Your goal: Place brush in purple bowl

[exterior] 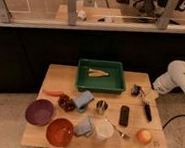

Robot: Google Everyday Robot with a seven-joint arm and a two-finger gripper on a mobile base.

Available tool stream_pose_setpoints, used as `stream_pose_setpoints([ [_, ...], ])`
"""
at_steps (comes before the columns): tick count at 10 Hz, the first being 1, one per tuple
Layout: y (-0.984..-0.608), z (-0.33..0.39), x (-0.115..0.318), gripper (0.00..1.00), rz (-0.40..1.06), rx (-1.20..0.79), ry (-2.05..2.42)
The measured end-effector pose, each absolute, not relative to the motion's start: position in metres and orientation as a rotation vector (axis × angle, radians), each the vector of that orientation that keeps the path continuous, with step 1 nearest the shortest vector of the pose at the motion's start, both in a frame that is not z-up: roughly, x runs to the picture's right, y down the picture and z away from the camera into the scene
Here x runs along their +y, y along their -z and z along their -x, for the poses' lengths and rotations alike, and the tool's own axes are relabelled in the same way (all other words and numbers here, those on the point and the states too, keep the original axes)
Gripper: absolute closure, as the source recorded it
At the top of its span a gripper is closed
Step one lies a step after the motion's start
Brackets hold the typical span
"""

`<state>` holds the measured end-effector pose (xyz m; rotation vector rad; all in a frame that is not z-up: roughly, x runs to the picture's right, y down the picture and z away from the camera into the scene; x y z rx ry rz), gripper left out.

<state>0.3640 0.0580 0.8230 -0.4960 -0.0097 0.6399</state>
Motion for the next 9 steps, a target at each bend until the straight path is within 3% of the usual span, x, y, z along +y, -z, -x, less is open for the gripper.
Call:
stream_pose_setpoints([
  [9, -0.881, -0.349, 0.079, 0.2, 0.435, -0.079, -0.713],
])
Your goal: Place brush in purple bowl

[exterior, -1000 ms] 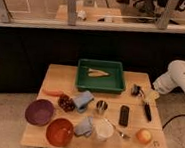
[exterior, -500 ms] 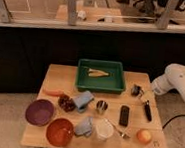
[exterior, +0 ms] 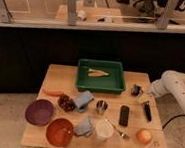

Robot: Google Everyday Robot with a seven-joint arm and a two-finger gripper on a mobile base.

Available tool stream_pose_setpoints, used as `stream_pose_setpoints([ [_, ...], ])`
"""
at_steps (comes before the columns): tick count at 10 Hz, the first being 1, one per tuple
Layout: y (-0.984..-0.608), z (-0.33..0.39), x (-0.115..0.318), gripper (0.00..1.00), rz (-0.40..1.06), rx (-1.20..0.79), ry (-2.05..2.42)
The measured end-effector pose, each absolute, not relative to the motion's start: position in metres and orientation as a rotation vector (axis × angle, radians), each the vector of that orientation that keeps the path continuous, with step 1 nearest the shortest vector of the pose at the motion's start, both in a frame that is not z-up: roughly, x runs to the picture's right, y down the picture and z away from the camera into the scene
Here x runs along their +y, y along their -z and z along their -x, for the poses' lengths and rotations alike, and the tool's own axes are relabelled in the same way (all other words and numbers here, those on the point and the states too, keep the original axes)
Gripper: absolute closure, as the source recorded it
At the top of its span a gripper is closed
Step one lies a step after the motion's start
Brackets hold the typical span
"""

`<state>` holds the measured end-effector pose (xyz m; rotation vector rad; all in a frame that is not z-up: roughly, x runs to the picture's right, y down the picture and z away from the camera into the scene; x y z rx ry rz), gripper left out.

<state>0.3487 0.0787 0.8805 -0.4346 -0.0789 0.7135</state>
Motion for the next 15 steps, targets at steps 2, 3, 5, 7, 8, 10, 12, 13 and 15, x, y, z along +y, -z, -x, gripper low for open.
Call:
stream_pose_setpoints([
  [2, -0.89, -0.347, 0.085, 0.2, 0.428, -0.088, -0.708],
  [3, -0.895, -0.348, 0.087, 0.2, 0.424, -0.091, -0.706],
  [5, -0.901, -0.351, 0.087, 0.2, 0.419, -0.085, -0.707],
  [7, -0.905, -0.359, 0.086, 0.2, 0.416, -0.068, -0.721],
  [8, -0.906, -0.363, 0.086, 0.2, 0.417, -0.06, -0.729],
  [10, -0.908, -0.371, 0.089, 0.2, 0.425, -0.043, -0.746],
  [12, -0.912, -0.375, 0.094, 0.2, 0.442, -0.03, -0.754],
  [13, -0.916, -0.374, 0.098, 0.2, 0.456, -0.024, -0.754],
  [15, -0.921, -0.371, 0.104, 0.22, 0.472, -0.022, -0.75],
])
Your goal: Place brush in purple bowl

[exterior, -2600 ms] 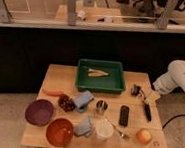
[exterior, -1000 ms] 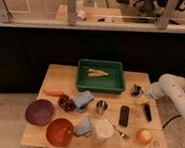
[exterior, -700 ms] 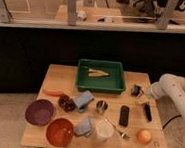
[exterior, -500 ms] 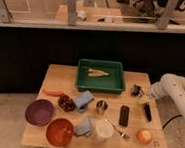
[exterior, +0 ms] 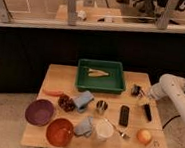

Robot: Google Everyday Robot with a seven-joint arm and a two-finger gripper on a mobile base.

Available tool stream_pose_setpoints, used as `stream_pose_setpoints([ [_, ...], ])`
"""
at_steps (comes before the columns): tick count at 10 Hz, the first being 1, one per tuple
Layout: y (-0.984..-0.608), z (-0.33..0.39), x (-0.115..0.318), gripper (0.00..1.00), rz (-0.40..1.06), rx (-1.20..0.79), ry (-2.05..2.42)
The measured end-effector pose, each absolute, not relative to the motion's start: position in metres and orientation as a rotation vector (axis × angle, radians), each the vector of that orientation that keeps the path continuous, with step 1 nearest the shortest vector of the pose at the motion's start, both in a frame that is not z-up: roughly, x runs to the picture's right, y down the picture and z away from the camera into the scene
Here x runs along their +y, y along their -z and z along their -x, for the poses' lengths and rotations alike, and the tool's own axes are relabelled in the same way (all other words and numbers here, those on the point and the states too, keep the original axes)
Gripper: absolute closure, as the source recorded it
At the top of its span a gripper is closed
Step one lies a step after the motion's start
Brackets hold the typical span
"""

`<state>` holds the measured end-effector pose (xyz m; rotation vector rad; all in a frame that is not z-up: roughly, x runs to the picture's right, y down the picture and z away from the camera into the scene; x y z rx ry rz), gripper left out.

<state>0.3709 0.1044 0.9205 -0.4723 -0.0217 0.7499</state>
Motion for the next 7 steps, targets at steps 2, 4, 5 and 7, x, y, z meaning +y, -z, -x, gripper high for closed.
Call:
stream_pose_setpoints([
  [2, -0.9218, -0.3712, 0.1107, 0.39, 0.484, -0.021, -0.746],
  [4, -0.9211, -0.3694, 0.1111, 0.59, 0.488, -0.028, -0.744],
  [5, -0.9189, -0.3681, 0.1131, 0.7, 0.497, -0.031, -0.739],
  [7, -0.9162, -0.3628, 0.1116, 0.88, 0.498, -0.046, -0.723],
])
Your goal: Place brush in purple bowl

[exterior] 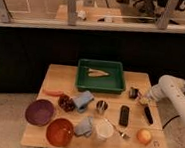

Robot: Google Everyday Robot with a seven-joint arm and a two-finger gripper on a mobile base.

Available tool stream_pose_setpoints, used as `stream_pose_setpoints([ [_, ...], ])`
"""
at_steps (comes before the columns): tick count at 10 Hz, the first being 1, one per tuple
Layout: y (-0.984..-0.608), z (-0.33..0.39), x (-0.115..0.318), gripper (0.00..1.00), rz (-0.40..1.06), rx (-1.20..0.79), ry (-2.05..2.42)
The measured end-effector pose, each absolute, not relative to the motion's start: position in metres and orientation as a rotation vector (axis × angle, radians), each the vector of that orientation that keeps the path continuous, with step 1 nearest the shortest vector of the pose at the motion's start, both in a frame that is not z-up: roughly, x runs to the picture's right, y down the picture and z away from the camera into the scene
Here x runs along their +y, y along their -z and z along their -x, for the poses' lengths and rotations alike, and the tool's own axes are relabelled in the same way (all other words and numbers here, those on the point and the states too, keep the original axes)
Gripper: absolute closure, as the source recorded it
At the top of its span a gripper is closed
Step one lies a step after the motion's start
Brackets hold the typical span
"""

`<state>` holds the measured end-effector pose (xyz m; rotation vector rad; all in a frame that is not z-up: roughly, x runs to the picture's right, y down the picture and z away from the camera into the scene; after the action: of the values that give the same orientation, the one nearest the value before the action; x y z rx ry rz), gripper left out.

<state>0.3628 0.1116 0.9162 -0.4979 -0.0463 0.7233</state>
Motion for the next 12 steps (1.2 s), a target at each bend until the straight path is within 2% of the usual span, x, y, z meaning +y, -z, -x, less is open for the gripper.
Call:
stream_pose_setpoints([
  [1, -0.914, -0.358, 0.109, 0.97, 0.499, -0.061, -0.712],
  [2, -0.912, -0.355, 0.107, 1.0, 0.5, -0.072, -0.706],
  [6, -0.887, -0.342, 0.077, 1.0, 0.504, -0.164, -0.711],
  [12, -0.813, -0.309, 0.005, 1.0, 0.476, -0.236, -0.588],
])
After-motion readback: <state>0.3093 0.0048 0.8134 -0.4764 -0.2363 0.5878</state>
